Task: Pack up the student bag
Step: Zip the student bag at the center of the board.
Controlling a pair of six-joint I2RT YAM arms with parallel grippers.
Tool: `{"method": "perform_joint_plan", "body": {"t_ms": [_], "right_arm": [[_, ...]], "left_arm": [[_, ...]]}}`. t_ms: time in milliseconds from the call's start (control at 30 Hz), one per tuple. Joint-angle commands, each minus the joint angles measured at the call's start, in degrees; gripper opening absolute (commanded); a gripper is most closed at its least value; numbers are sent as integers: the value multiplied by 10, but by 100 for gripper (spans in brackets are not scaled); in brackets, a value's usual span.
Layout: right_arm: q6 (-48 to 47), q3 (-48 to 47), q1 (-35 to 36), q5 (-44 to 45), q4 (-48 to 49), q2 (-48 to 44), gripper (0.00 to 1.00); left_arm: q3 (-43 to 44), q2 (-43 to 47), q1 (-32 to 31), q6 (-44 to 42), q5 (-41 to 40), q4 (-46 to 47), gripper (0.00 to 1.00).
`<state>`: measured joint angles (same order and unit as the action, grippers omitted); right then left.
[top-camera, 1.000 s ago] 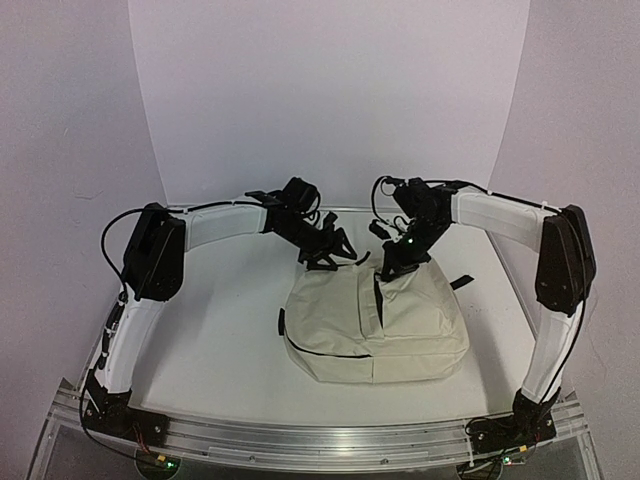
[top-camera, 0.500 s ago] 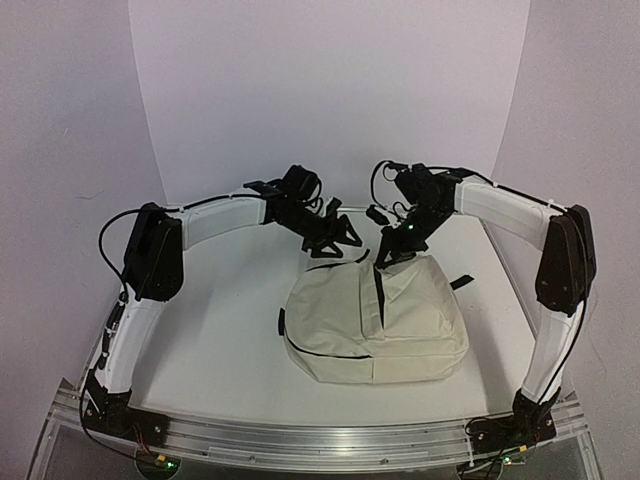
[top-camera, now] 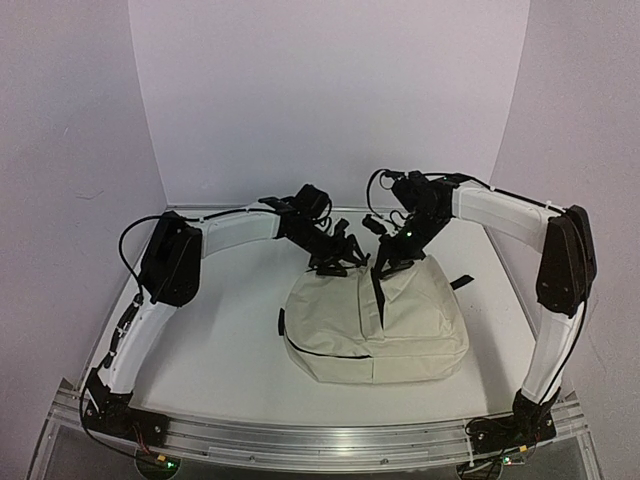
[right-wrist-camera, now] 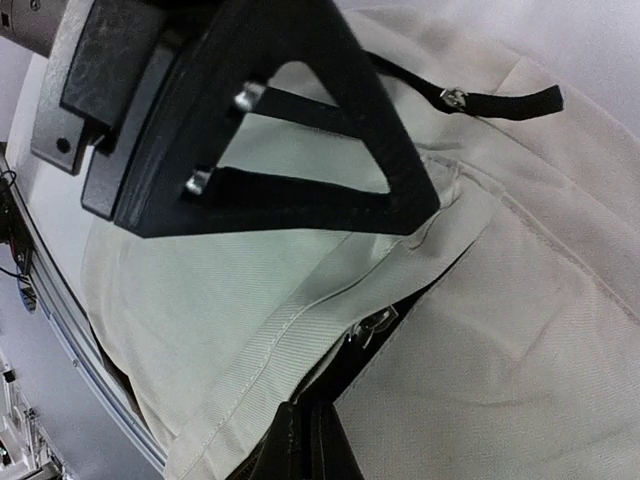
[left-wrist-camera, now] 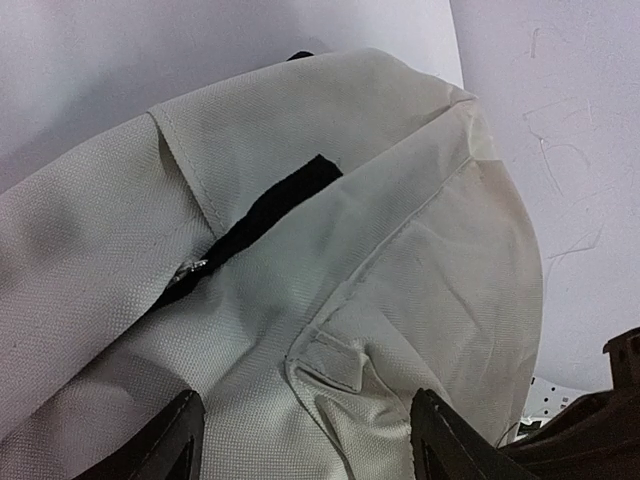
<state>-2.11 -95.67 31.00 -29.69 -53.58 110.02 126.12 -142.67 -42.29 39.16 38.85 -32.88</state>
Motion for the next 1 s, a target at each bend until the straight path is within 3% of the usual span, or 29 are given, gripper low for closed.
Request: {"method": "perform_joint_plan", "body": {"t_ms": [0, 200, 367, 700, 967], "right_arm": [[-4, 3, 30, -41, -7, -33, 0], [-5, -11, 48, -41, 0, -28, 0], [-8, 9, 50, -53, -1, -54, 0], [-33, 109, 50, -35, -1, -130, 0], [-38, 147, 50, -17, -1, -143, 0]], "left_arm": [[-38, 31, 1, 1, -6, 39, 72], [-60, 74, 4, -53, -32, 6, 73], [-103, 118, 24, -44, -29, 25, 74], [-26, 74, -4, -86, 79, 25, 71], [-2, 39, -13, -83, 53, 26, 71]]}}
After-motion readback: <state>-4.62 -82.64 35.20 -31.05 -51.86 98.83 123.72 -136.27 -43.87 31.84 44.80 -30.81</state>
